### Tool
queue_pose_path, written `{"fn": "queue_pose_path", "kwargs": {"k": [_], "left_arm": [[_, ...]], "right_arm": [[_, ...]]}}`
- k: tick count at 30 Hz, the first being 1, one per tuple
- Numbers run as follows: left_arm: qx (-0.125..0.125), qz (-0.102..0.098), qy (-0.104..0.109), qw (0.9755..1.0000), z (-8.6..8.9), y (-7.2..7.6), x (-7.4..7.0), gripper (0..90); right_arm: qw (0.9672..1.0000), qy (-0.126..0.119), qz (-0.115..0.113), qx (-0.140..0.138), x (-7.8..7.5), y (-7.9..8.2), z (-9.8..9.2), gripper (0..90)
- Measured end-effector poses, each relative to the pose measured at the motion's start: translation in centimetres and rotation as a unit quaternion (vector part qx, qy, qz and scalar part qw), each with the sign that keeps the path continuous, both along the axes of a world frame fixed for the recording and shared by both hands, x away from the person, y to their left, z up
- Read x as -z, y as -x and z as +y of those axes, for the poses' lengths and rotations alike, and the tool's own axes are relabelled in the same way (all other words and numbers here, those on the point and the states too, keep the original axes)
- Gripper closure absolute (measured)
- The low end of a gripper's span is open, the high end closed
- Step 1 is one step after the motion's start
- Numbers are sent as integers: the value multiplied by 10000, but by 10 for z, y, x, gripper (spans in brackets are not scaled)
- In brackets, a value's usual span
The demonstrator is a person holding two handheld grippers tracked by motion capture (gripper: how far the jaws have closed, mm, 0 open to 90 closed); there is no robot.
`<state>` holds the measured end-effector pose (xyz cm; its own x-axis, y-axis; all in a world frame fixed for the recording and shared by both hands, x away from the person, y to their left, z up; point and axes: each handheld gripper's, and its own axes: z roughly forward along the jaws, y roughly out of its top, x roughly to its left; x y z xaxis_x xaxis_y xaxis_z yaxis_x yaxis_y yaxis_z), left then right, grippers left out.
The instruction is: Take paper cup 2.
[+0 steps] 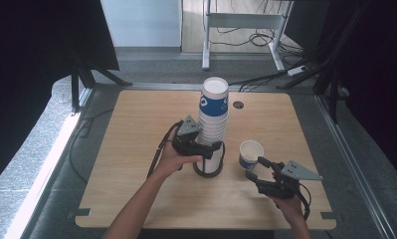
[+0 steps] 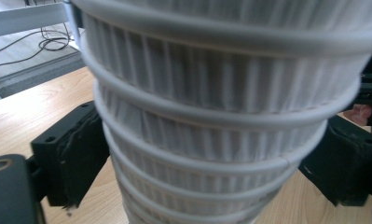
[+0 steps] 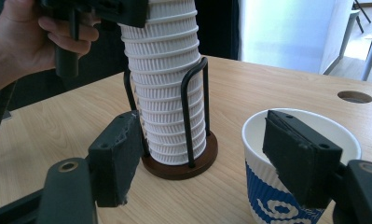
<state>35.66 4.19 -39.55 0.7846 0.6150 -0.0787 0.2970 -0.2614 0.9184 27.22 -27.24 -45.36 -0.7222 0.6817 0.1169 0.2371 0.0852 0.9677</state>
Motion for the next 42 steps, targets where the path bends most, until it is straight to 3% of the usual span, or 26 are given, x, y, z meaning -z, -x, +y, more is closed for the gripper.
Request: {"fn": "queue_pose_path", "kwargs": {"k": [15,23,39,42], "left_arm": [[86,-58,-21,9999,2,-1,1,122],[105,-53,-69,9999,1,-2,0,122],[123,-27,-90,9999,1,-2,-1,122],[112,-29,-74,9999,1,-2,-1,122]], "right_arm": [[9994,24,44,-335,-6,-9,8,284],[9963,-109,-80,-847,-46,-22,12,287],[9892,463,-288,-1359,-127,-55,35,285],[9881,409,-281,-1454,-139,-60,41,285]]}}
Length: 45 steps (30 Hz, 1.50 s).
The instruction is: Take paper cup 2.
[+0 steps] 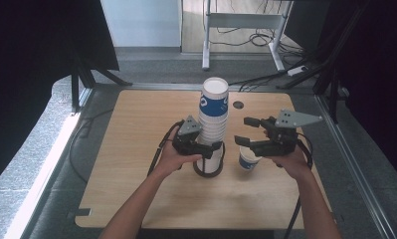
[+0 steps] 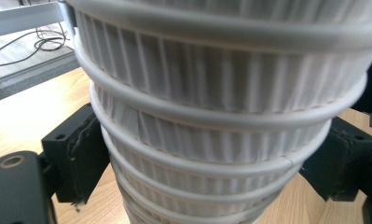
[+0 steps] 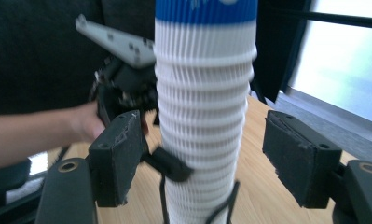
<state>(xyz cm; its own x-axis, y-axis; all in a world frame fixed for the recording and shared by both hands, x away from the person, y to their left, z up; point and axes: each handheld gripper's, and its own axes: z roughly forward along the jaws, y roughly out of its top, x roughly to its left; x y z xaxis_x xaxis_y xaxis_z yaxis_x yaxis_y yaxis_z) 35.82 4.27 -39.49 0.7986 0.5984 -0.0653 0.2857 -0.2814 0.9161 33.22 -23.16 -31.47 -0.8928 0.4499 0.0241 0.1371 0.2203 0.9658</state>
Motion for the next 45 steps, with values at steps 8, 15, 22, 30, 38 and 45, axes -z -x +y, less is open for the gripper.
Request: {"fn": "queue_pose_path", "kwargs": {"k": [8,15,22,30,38,45], "left_arm": [[-2,8,19,10000,0,0,0,122],[-23,19,-7,10000,0,1,0,122],[-13,38,-15,10000,0,2,-1,122],[-22,40,-45,10000,-1,2,-2,123],[-19,38,-43,10000,-1,2,-1,123],[-20,37,-61,10000,-2,3,-2,123]], "right_arm": [[9999,-4,-103,-97,-31,-10,13,276],[9998,-84,-90,-148,-47,-19,25,257],[9998,-119,-19,-180,-56,-29,38,227],[9995,-193,23,-263,-63,-40,53,194],[9991,-187,4,-374,-72,-49,67,202],[9991,-125,31,-399,-77,-54,77,262]]}}
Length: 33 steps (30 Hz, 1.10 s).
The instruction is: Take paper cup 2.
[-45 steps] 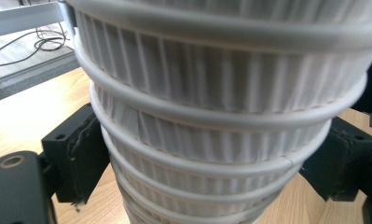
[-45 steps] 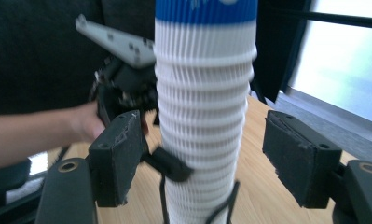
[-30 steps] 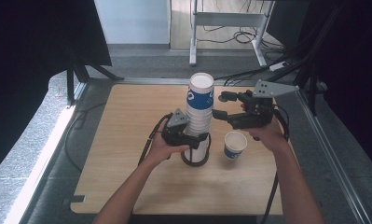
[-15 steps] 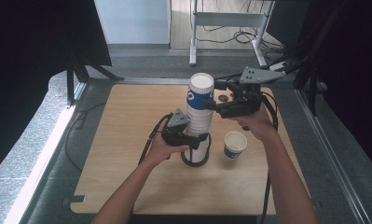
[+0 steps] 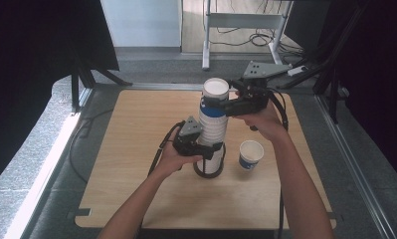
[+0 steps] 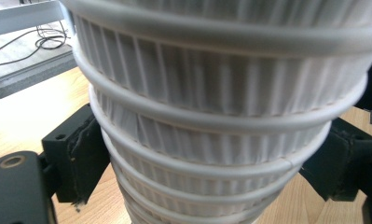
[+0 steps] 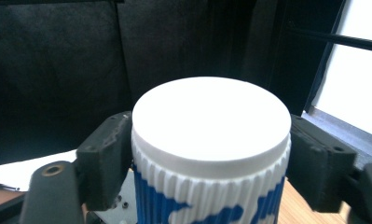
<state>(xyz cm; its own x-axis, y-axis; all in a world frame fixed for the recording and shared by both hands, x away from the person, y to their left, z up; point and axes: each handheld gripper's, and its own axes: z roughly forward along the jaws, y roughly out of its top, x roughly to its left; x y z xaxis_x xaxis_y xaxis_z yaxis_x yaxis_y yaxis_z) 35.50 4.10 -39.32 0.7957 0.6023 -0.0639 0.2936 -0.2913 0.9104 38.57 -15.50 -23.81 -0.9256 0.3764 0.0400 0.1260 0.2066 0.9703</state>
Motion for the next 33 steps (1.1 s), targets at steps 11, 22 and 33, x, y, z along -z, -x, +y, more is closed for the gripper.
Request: {"fn": "queue_pose_path", "kwargs": {"k": [11,22,33], "left_arm": [[8,-16,12,10000,-2,0,0,123],[18,-18,-11,10000,1,0,0,123],[1,-39,-11,10000,0,0,1,123]], "right_arm": [[9999,7,-111,106,-3,3,-3,284],[9966,-594,-530,233,-38,17,-19,290],[9949,-564,-734,397,-53,38,-43,290]]}}
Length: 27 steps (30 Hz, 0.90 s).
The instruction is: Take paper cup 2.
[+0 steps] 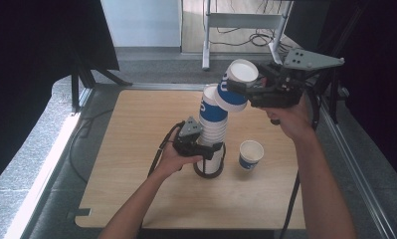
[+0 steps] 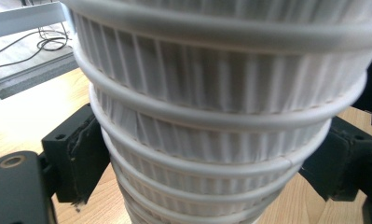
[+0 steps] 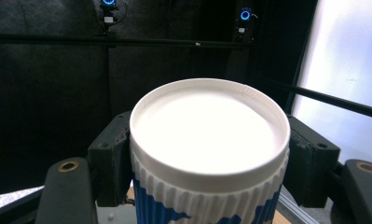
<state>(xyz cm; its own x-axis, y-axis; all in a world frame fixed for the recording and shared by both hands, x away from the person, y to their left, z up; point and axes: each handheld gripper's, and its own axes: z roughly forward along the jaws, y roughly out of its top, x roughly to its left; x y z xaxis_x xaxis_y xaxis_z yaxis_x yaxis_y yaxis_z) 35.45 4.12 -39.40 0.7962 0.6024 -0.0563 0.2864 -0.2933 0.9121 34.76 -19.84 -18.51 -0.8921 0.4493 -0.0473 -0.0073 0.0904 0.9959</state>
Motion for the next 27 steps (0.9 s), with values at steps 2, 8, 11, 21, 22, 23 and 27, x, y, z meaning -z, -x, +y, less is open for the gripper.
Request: {"fn": "queue_pose_path", "kwargs": {"k": [2,8,11,21,22,23,27], "left_arm": [[1,1,2,10000,0,0,0,123],[-5,1,4,10000,0,0,0,122],[-13,-2,5,10000,0,0,0,123],[-23,8,7,10000,-1,0,0,122],[-25,11,7,10000,-1,1,0,122],[-29,10,2,10000,-1,1,0,122],[-36,5,-15,10000,-1,1,0,122]], "right_arm": [[10000,43,-48,34,-1,4,-4,291],[9999,24,-78,93,0,12,-17,291],[9999,13,-64,113,4,14,-23,291],[9999,10,-93,54,19,26,-38,291],[9999,21,-94,57,20,26,-39,291],[9999,33,-91,55,22,27,-39,290],[9999,80,-67,57,31,30,-43,290]]}}
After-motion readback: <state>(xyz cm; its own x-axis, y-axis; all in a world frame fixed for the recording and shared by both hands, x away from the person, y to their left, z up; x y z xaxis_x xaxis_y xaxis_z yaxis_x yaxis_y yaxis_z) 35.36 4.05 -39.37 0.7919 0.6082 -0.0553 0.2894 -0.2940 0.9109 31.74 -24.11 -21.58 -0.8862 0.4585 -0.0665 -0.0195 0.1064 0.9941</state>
